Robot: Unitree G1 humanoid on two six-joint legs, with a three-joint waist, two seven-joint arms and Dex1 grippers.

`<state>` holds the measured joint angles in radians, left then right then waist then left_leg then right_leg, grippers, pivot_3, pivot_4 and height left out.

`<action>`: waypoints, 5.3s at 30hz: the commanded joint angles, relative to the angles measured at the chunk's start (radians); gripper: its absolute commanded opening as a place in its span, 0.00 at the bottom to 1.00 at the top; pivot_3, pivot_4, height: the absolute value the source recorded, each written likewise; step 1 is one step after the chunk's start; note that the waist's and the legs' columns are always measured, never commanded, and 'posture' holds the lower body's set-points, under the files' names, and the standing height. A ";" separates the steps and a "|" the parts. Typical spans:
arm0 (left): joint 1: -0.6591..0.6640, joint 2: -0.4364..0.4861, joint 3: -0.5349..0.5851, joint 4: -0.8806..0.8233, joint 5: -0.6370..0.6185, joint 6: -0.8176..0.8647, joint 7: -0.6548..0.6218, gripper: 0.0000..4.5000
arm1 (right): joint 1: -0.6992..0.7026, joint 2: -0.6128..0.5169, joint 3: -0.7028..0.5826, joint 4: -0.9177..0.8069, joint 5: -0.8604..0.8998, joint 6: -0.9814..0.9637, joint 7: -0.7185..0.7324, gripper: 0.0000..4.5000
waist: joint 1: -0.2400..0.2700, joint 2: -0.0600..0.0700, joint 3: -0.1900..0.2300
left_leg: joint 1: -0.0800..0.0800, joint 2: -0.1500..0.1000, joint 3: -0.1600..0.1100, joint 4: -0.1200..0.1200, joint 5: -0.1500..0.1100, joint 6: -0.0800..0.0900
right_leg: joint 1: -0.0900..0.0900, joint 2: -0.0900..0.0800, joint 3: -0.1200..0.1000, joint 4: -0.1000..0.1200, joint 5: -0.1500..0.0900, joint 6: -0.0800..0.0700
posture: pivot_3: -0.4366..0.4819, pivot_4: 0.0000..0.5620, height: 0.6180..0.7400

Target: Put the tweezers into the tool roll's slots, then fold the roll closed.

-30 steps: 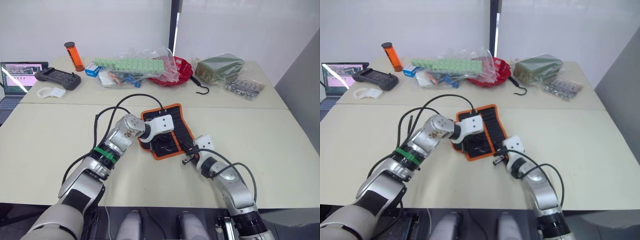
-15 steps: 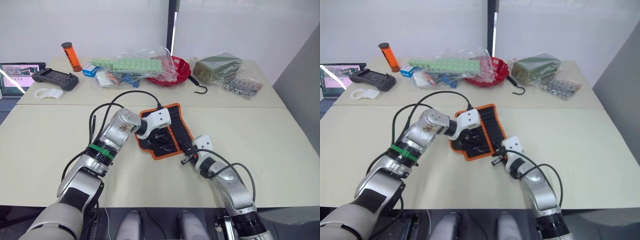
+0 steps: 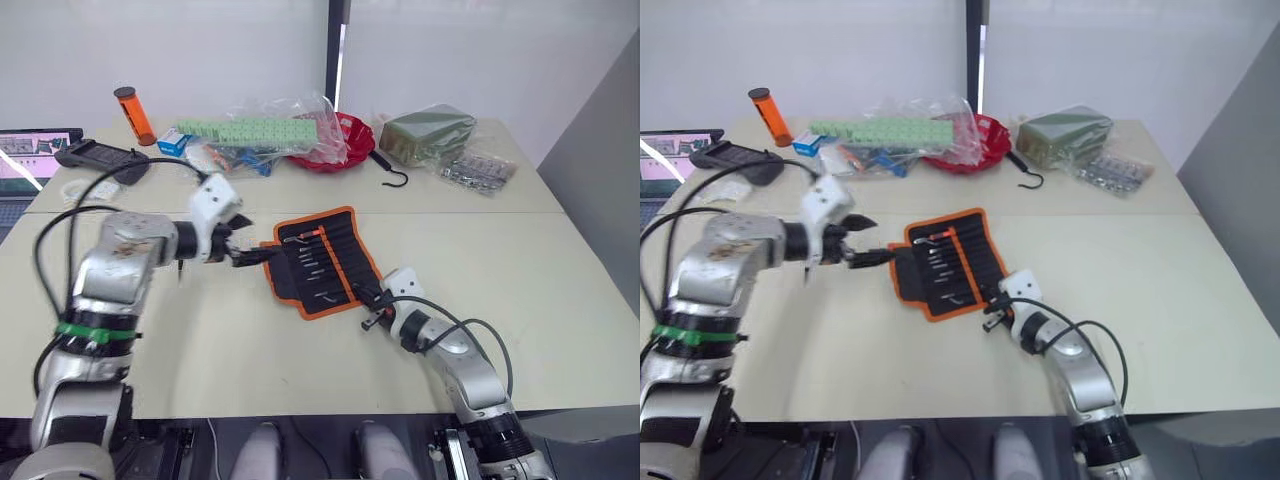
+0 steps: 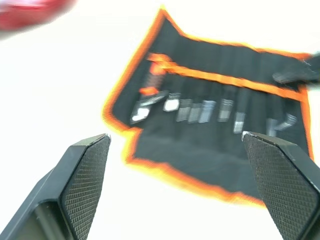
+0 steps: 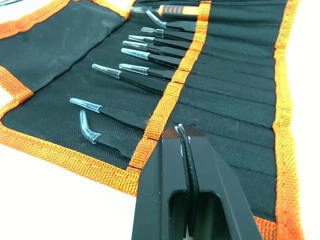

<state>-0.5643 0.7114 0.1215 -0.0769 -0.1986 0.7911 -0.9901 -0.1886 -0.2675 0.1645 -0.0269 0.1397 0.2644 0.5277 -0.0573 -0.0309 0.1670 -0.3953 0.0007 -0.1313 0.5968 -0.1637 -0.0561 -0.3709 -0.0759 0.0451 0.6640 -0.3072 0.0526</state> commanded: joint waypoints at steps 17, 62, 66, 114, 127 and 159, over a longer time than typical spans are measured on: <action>0.883 -0.345 0.610 -0.465 -0.169 -0.122 0.375 0.99 | -0.035 -0.029 0.042 0.192 -0.036 -0.018 0.100 0.00 | 0.019 -0.011 -0.008 | 0.009 0.003 0.008 -0.005 -0.001 -0.001 | 0.005 0.000 0.008 -0.005 0.002 -0.005 | 0.48 0.27 1.00; 0.289 -0.245 0.225 -0.041 -0.115 -0.025 0.813 0.99 | 0.048 -0.028 0.063 0.046 -0.037 0.043 0.067 0.00 | 0.012 -0.014 -0.012 | 0.011 0.017 0.022 -0.004 -0.011 -0.004 | 0.001 0.016 0.021 -0.008 0.002 -0.010 | 0.48 0.27 1.00; 0.277 -0.287 0.209 -0.034 -0.097 -0.017 0.855 0.94 | 0.053 -0.033 0.056 0.030 -0.034 0.058 0.059 0.00 | 0.014 -0.014 -0.012 | 0.011 0.017 0.022 -0.004 -0.011 -0.004 | 0.000 0.015 0.021 -0.008 0.002 -0.011 | 0.48 0.27 1.00; 0.191 -0.321 0.186 0.184 -0.014 -0.182 0.890 0.46 | -0.027 -0.009 0.060 0.090 -0.038 0.075 0.051 0.00 | 0.011 -0.013 -0.012 | 0.012 0.017 0.022 -0.003 -0.011 -0.004 | 0.002 0.016 0.022 -0.008 0.000 -0.005 | 0.48 0.27 1.00; 0.176 -0.255 0.242 0.172 -0.003 -0.247 0.876 0.01 | -0.053 -0.007 0.042 0.124 -0.037 0.065 0.043 0.00 | 0.008 -0.014 -0.012 | 0.013 0.018 0.022 -0.003 -0.011 -0.004 | 0.001 0.017 0.022 -0.008 0.001 -0.005 | 0.48 0.27 1.00; -0.265 0.059 -0.607 0.085 0.067 -0.181 -0.214 0.01 | 0.065 0.017 0.025 0.020 -0.040 0.082 -0.085 0.00 | 0.016 -0.005 -0.006 | 0.006 0.017 0.023 -0.004 -0.011 -0.004 | -0.002 0.016 0.023 -0.011 0.000 -0.003 | 0.48 0.27 1.00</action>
<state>-0.8042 0.7726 -0.4682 -0.0010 -0.1722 0.6441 -1.1915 -0.1647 -0.2451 0.1823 -0.0594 0.1227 0.2882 0.4555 -0.0410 -0.0358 0.1612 -0.3892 0.0173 -0.1083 0.5932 -0.1747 -0.0597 -0.3733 -0.0595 0.0679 0.6529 -0.3074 0.0494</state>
